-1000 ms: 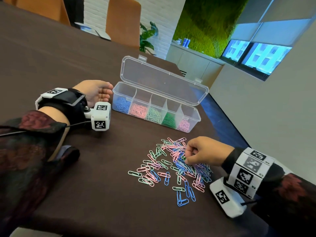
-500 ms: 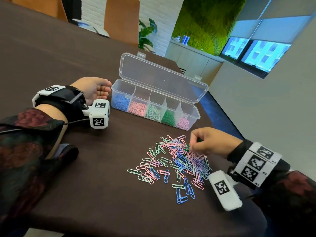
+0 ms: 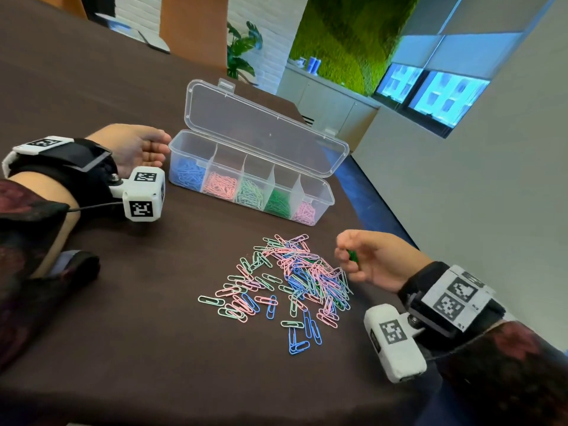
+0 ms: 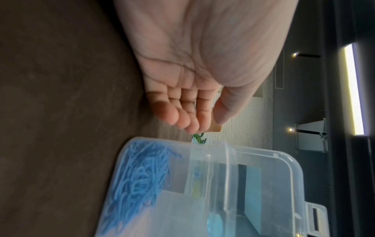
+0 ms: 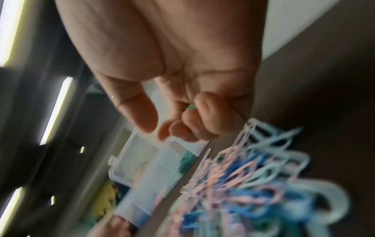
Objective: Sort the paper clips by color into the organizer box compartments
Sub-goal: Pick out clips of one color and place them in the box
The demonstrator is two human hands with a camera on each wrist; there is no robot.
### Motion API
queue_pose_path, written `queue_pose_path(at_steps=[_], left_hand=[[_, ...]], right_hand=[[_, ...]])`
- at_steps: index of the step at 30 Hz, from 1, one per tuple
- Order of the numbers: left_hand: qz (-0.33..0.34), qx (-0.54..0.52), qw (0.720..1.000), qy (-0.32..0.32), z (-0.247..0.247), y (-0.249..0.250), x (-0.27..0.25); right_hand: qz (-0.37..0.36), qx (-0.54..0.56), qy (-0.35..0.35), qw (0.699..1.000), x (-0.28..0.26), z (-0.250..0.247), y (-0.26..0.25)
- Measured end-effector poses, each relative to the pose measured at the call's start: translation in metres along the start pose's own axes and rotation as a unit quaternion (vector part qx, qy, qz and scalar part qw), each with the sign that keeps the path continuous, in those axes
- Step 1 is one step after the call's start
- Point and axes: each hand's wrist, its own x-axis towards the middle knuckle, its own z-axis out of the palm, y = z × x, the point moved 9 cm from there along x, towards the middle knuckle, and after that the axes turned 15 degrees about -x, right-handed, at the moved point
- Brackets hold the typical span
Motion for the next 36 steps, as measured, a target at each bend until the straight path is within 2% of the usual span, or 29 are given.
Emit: queue_pose_path(at_steps=[1, 2, 4, 5, 8, 11, 17, 21, 25, 33, 36], left_hand=[[0.000, 0.003, 1.000, -0.001, 0.001, 0.000, 0.000], [-0.001, 0.006, 1.000, -0.002, 0.001, 0.000, 0.000], [-0.001, 0.010, 1.000, -0.007, 0.002, 0.000, 0.000], [-0.002, 0.011, 1.000, -0.008, 0.003, 0.000, 0.000], [-0.002, 0.012, 1.000, -0.006, 0.003, 0.000, 0.001], [-0.004, 0.014, 1.000, -0.002, 0.002, -0.001, 0.002], [-0.013, 0.017, 1.000, -0.006, 0.002, -0.002, 0.003], [-0.011, 0.015, 1.000, -0.007, 0.001, -0.002, 0.005], [-0.008, 0.010, 1.000, -0.003, 0.000, -0.002, 0.006], [-0.005, 0.006, 1.000, -0.003, 0.001, -0.002, 0.004], [-0.005, 0.005, 1.000, -0.003, 0.002, -0.002, 0.003]], right_hand=[[0.006, -0.122, 0.002, 0.993, -0.006, 0.002, 0.000], [0.006, -0.249, -0.004, 0.969, -0.010, 0.006, 0.000], [-0.002, -0.450, -0.019, 0.893, -0.015, 0.015, 0.001], [-0.007, -0.513, -0.020, 0.858, -0.015, 0.018, 0.001], [-0.023, -0.616, 0.009, 0.787, -0.016, 0.023, -0.005], [-0.033, -0.657, 0.051, 0.751, -0.017, 0.017, -0.014], [-0.024, -0.645, 0.098, 0.757, -0.020, -0.003, -0.011], [-0.026, -0.624, 0.116, 0.772, -0.024, -0.013, -0.009], [-0.031, -0.618, 0.106, 0.778, -0.025, -0.007, -0.009], [-0.013, -0.652, 0.059, 0.756, -0.009, 0.008, -0.004], [-0.018, -0.638, 0.045, 0.769, -0.007, 0.009, -0.006]])
